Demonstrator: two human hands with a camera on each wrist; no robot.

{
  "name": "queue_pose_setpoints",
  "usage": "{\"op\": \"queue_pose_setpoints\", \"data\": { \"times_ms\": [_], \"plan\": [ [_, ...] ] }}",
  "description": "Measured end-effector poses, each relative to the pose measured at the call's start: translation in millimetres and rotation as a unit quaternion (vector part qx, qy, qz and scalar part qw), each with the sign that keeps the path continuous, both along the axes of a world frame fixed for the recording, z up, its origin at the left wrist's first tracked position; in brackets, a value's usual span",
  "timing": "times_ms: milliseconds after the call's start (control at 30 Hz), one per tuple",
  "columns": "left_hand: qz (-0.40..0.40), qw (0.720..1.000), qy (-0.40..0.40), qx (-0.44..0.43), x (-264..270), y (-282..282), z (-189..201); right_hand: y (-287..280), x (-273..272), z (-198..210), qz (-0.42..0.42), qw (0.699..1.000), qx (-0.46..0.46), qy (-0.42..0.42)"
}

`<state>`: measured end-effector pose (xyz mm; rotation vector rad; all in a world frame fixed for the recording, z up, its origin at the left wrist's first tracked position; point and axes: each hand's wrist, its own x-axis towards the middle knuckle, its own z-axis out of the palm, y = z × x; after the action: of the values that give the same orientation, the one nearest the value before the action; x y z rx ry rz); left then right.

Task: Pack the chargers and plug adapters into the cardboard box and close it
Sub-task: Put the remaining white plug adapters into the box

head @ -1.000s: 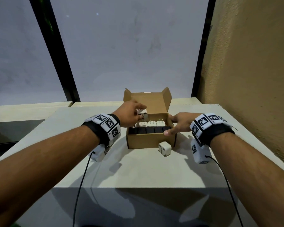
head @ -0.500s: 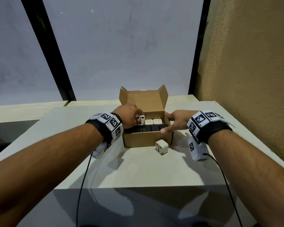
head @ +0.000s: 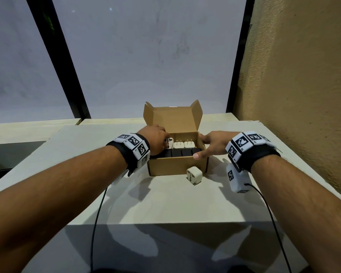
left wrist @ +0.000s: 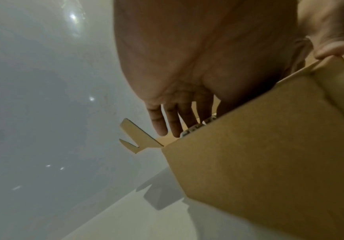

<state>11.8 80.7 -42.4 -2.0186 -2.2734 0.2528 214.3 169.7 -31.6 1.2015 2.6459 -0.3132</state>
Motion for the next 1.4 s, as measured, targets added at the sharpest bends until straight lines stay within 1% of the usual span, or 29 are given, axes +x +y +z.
{"op": "queue_pose_setpoints", "data": {
  "times_ms": [167,300,367,433,500,533,600,700,900,1033,1133,1233,1400],
  "plan": [
    [-0.002,0.999,-0.048,0.005,1.0,-2.8,0.1,1.8,-0.9,-1.3,0.000,1.000,0.000,0.002],
    [-0.048,0.992,-0.089,0.076,12.2,-15.9,6.8,1.8,-1.1,-2.0,0.001,1.000,0.001,0.007],
    [-0.084,0.978,-0.147,0.121,24.1,-24.6,10.6,2.3,-0.4,-2.1,0.005,1.000,-0.002,0.009],
    [-0.124,0.958,-0.211,0.152,38.5,-35.1,13.8,2.5,0.9,-1.4,0.010,1.000,-0.009,0.017],
    [-0.153,0.942,-0.253,0.158,53.4,-46.6,12.9,2.1,2.2,-0.8,0.014,1.000,-0.010,0.024],
    [-0.168,0.938,-0.258,0.158,60.3,-51.7,11.0,2.5,2.6,-0.9,0.014,1.000,-0.006,0.025],
    [-0.198,0.939,-0.244,0.141,70.8,-59.1,4.0,3.7,1.6,-1.5,0.011,1.000,0.000,0.023],
    [-0.217,0.948,-0.211,0.095,82.3,-64.6,-7.1,3.7,0.0,-1.7,0.007,1.000,0.004,0.019],
    [-0.208,0.960,-0.178,0.064,90.4,-66.5,-16.1,-1.8,0.0,-0.1,0.006,1.000,0.004,0.015],
    [-0.196,0.966,-0.163,0.045,90.6,-66.7,-20.8,-4.2,0.4,-0.4,0.003,1.000,-0.017,0.026],
    [-0.210,0.967,-0.141,0.041,88.5,-66.2,-19.7,-5.0,1.0,0.8,0.000,1.000,-0.015,0.028],
    [-0.209,0.964,-0.159,0.035,87.0,-66.8,-17.8,-5.6,0.6,1.4,-0.006,0.999,-0.016,0.031],
    [-0.217,0.957,-0.190,-0.018,83.1,-65.3,-6.7,-7.5,2.2,2.8,-0.002,0.999,-0.017,0.028]
  ]
}}
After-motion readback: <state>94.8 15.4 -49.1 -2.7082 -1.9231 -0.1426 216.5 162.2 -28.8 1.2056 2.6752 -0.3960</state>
